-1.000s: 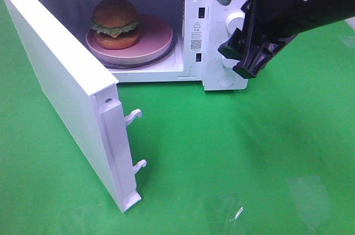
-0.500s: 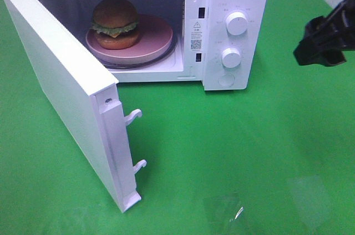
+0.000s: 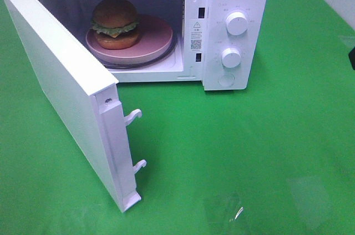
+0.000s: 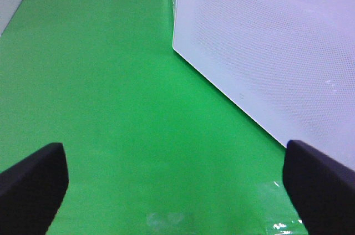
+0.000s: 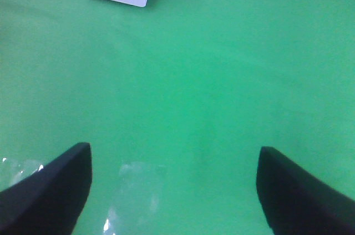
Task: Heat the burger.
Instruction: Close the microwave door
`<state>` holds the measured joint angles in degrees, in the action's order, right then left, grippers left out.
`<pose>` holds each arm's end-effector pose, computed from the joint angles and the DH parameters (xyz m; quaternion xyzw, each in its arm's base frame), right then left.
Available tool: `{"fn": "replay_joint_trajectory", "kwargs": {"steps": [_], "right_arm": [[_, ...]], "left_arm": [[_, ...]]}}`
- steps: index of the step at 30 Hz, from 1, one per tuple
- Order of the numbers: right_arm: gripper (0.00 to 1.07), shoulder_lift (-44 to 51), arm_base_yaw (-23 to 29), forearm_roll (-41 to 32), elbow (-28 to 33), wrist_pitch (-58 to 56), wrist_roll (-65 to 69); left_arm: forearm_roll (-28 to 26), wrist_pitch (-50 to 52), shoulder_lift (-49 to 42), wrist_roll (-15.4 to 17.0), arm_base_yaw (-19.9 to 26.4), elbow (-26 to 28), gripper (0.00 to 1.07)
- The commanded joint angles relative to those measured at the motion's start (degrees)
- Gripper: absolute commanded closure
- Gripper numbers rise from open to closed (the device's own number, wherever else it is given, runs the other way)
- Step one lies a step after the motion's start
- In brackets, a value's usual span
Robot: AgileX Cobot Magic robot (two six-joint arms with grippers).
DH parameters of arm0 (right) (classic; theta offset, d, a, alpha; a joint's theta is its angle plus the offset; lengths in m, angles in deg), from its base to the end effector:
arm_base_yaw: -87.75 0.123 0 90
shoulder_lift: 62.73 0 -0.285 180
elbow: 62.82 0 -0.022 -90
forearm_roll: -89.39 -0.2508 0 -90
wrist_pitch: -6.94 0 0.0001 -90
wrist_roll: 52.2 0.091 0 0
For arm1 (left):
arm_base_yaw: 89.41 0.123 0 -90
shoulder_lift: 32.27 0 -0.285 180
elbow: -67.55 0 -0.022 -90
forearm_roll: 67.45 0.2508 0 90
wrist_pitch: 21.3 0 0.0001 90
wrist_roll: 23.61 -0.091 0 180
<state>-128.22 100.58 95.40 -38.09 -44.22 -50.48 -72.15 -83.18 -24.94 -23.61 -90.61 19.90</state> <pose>0.1863 0.0348 0.3326 -0.1087 0.9363 -0.0072 0.3338 -0.0091 -0.0064 0.2803 0.0114 0.8512 -0.0464 0.5226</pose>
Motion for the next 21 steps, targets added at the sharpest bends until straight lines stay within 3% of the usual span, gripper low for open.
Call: {"fn": "replay_joint_trajectory", "kwargs": {"steps": [1, 11, 17, 21], "right_arm": [[0.31, 3.09, -0.34, -0.40, 0.11, -3.78, 0.69], [0.31, 14.55, -0.34, -0.23, 6.82, -2.81, 1.55], [0.31, 27.04, -5.04, -0.23, 10.37, -4.18, 0.52], [0.31, 31.97, -5.44, -1.95, 12.66, -5.84, 2.12]], "left_arm": [[-0.29, 0.86, -0.74, 0.00, -0.34, -0.06, 0.06], [-0.29, 0.86, -0.74, 0.00, -0.34, -0.06, 0.06], [-0.29, 0.86, -0.74, 0.00, -0.34, -0.06, 0.06], [-0.29, 0.86, -0.74, 0.00, -0.34, -0.06, 0.06]]}}
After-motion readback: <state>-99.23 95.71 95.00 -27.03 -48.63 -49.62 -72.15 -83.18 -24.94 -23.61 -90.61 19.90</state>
